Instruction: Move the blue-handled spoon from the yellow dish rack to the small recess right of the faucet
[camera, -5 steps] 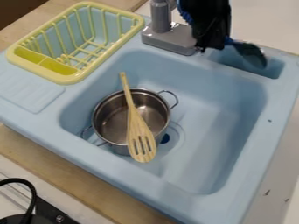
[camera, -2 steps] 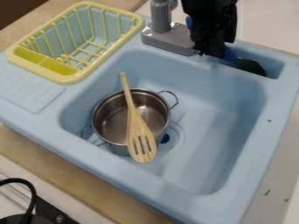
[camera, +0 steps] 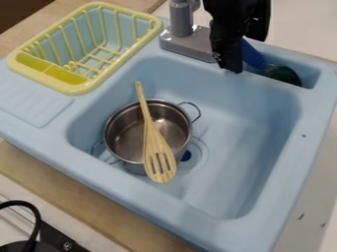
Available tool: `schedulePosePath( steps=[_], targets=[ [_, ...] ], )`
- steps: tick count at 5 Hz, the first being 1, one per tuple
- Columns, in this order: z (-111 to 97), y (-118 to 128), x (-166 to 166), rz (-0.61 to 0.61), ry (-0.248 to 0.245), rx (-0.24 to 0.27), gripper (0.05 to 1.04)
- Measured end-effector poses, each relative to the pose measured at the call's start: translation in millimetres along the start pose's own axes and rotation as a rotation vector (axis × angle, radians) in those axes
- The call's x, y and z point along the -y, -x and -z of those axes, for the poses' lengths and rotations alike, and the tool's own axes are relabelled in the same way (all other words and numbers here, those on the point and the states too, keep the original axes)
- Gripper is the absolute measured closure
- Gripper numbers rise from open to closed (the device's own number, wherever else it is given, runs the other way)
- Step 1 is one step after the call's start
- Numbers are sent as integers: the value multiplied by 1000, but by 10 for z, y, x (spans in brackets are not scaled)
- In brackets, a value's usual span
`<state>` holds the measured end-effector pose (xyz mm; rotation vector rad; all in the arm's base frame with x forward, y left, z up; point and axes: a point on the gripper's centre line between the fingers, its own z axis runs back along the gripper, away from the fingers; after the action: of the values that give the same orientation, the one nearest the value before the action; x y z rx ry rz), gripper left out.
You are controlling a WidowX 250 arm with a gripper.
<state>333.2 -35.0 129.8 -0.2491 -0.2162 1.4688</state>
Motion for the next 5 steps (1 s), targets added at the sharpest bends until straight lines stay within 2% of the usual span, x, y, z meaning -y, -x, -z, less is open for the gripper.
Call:
schedulePosePath(
  steps=[2, 3, 4, 5],
  targets=[
    [-104, -27, -121, 108, -13, 16, 84],
    [-336, -34, -244, 209, 14, 14, 84],
    [-350, -38, -423, 290, 8, -7, 84],
    [-393, -42, -486, 310, 26, -4, 84]
  ],
)
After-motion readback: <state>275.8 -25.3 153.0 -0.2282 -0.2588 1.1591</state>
